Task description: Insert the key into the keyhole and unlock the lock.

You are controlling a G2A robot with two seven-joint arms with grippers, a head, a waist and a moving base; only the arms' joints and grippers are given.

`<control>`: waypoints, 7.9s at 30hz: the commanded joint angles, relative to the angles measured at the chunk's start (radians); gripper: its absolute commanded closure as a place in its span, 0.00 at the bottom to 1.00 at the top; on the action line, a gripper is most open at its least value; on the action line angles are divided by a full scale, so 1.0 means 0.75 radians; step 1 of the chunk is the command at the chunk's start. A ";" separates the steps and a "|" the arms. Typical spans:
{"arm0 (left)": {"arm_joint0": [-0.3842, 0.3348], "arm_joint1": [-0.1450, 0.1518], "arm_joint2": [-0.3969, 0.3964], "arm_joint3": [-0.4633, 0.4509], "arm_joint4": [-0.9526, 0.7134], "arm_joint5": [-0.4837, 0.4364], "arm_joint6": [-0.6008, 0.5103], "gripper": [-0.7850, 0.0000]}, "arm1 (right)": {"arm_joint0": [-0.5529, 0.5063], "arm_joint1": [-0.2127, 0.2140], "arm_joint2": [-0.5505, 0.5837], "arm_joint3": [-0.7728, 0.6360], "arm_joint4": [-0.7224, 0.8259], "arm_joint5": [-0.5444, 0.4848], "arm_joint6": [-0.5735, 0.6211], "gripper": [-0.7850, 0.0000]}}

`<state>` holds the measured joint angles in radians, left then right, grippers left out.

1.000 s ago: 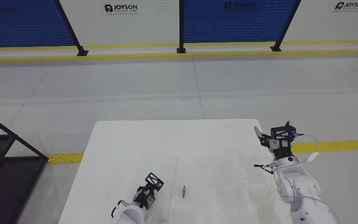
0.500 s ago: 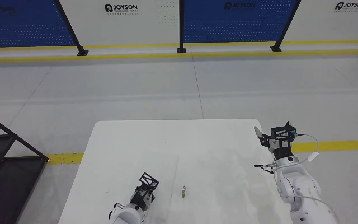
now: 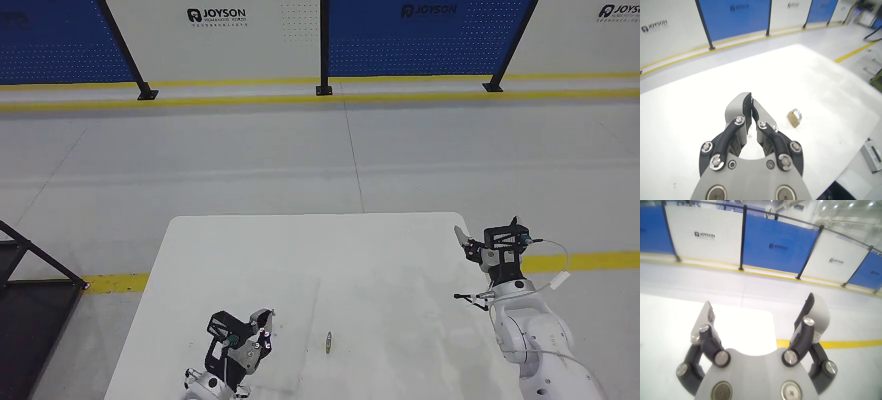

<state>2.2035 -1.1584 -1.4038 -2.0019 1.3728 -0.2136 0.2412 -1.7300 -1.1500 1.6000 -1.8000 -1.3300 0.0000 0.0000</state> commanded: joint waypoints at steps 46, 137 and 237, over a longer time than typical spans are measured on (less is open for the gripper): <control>-0.159 0.047 -0.075 0.528 -0.331 -1.010 0.811 1.00 | -0.230 -0.024 -0.740 -0.109 -0.688 -0.388 0.278 0.00; -0.217 0.035 0.104 0.475 -0.524 -1.065 0.755 1.00 | 0.017 -0.085 -0.782 0.364 0.246 -1.055 -0.871 1.00; -0.436 -0.287 0.470 0.652 -0.721 -1.065 0.756 0.65 | 0.110 -0.243 -1.022 0.477 0.723 -1.275 -0.976 1.00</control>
<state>1.8758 -1.3732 -1.0510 -1.5130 0.8312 -1.0123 0.8078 -1.6465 -1.3321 0.8322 -1.4417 -0.7883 -0.9560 -0.7335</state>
